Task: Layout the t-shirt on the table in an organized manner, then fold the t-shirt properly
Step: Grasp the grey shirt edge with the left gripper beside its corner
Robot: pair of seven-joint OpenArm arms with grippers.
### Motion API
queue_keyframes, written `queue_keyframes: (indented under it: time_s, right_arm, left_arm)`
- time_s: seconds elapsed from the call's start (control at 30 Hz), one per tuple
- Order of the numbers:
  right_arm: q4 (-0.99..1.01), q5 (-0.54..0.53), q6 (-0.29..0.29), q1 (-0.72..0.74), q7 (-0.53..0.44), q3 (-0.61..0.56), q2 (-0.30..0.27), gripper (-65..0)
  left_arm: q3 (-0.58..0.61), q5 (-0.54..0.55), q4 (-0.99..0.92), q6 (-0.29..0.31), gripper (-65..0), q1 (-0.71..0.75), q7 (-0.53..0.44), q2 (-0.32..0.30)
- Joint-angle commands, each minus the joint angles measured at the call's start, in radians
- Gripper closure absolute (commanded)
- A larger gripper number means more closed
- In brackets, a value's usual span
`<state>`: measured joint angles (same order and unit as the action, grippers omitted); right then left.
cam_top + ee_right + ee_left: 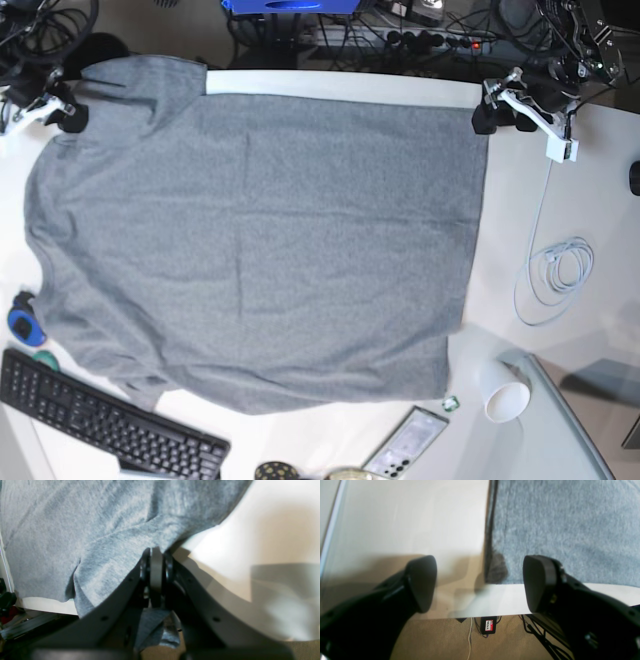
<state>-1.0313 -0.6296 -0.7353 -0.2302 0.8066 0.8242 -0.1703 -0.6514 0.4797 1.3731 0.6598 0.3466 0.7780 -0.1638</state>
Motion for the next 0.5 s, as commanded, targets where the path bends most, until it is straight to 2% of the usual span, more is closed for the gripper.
queue_keyframes:
  time_s: [0.0,0.23,0.33,0.4,0.47]
  right_arm:
    - [0.021,0.138,0.037,-0.018,0.104,-0.015,0.012,-0.2]
    - [0.021,0.138,0.037,-0.019,0.104,-0.015,0.012,-0.2]
    - [0.021,0.138,0.037,-0.021,0.104,-0.015,0.012,-0.2]
    - [0.021,0.138,0.037,-0.021,0.104,-0.015,0.012,-0.2]
    - [0.021,0.138,0.037,-0.019,0.104,-0.015,0.012,-0.2]
  left_arm:
    - [0.006,0.009,0.01,0.007,-51.8,-0.005,-0.005,-0.007]
    - [0.086,0.009,-0.065,0.002,-51.7,-0.019,-0.009,-0.007]
    - [0.094,0.009,-0.068,0.001,-50.8,-0.014,-0.047,-0.001]
    - [0.094,0.009,-0.07,0.001,-43.3,-0.01,-0.052,0.01]
    - [0.094,0.009,-0.07,0.004,-31.4,-0.008,-0.05,0.011]
